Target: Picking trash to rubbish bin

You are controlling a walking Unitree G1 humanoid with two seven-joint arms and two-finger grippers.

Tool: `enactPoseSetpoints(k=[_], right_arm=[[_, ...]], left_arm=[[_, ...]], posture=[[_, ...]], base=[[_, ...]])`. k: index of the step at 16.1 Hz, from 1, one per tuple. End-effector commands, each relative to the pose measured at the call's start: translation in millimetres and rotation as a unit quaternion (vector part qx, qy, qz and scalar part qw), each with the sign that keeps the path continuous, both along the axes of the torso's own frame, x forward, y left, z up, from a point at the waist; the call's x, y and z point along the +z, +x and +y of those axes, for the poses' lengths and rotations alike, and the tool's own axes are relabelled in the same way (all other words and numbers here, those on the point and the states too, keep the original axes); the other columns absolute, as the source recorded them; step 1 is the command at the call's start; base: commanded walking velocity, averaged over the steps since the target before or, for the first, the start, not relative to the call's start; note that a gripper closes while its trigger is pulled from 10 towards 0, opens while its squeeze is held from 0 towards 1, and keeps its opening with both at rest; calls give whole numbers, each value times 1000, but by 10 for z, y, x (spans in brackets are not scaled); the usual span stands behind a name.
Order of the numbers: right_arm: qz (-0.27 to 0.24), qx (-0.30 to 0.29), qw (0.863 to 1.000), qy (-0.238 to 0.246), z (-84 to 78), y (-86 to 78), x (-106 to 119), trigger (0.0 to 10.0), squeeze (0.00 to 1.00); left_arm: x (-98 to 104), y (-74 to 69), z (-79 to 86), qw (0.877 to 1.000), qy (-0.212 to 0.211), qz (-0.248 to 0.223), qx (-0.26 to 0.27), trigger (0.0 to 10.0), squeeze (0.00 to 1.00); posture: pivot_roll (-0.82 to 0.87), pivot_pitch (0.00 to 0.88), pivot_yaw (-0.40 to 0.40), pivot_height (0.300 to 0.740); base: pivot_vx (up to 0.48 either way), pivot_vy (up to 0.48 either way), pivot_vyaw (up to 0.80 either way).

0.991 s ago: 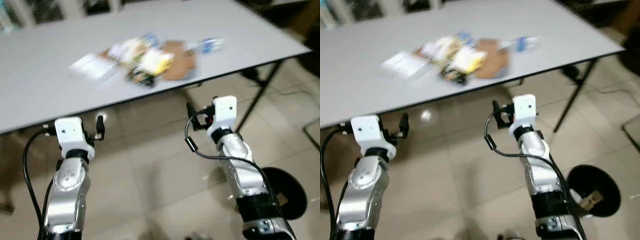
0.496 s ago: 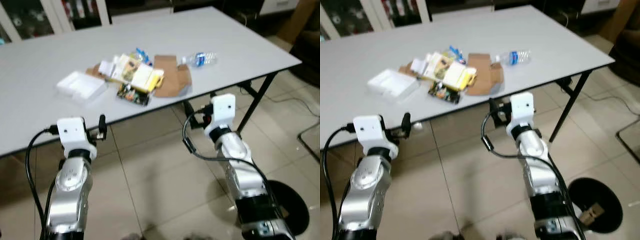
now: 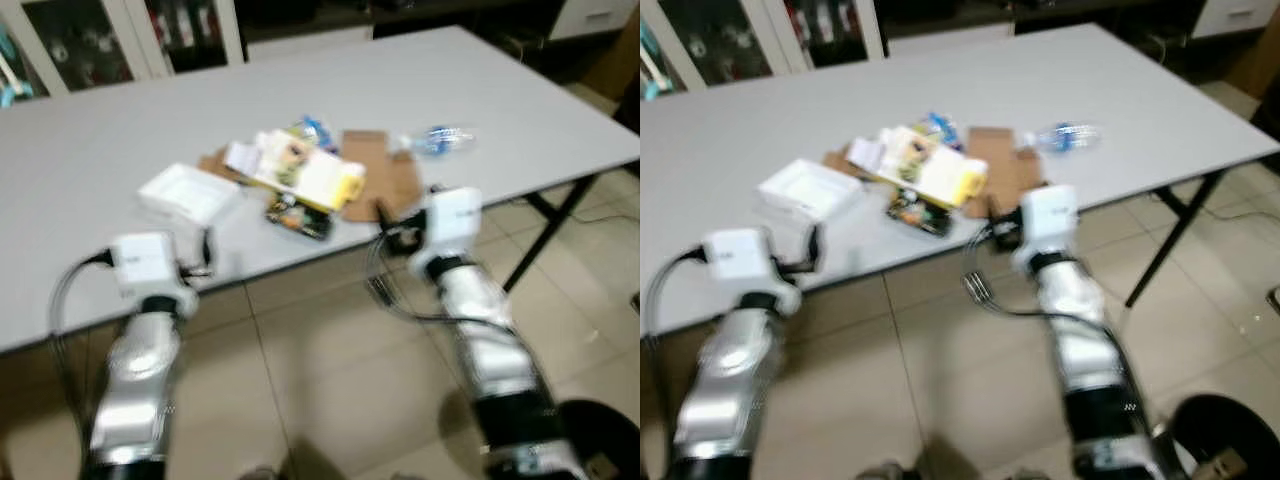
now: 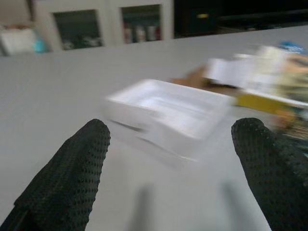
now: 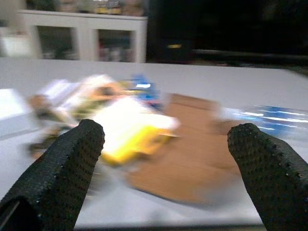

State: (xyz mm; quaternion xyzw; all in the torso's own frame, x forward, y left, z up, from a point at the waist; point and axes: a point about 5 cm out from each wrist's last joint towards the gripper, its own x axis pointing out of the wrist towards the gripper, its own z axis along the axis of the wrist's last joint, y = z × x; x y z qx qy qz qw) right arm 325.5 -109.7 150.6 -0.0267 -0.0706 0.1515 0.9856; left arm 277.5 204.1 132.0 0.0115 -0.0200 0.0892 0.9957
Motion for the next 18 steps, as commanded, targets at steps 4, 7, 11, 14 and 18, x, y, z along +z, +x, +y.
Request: enactPoseSetpoints(k=[4, 7, 11, 14, 18], right_arm=[[-14, -2, 1000, -10, -64, -6, 42, 10000, 0], [-14, 0, 1000, -13, -56, -8, 38, 10000, 0], [-15, 3, 1000, -18, -44, -18, 35, 10000, 0], [-18, 3, 1000, -22, -43, -24, 41, 10000, 0], [-19, 6, 1000, -21, -25, -22, 62, 10000, 0]], left_arm=[[-21, 13, -35, 1000, 0, 5, 1, 10000, 0], [-39, 18, -23, 1000, -4, 9, 1, 10000, 0], [-91, 19, -60, 1000, -9, 24, -7, 10000, 0], [-123, 29, -80, 999, -16, 36, -14, 10000, 0], [-138, 138, -170, 997, -24, 54, -57, 10000, 0]], posture=[[-69, 105, 40, 740], [-69, 105, 40, 740], [-63, 103, 43, 740], [-66, 105, 44, 740], [-65, 108, 40, 740]], base=[[383, 288, 0], [382, 289, 0], [102, 0, 0], [0, 0, 0], [0, 0, 0]])
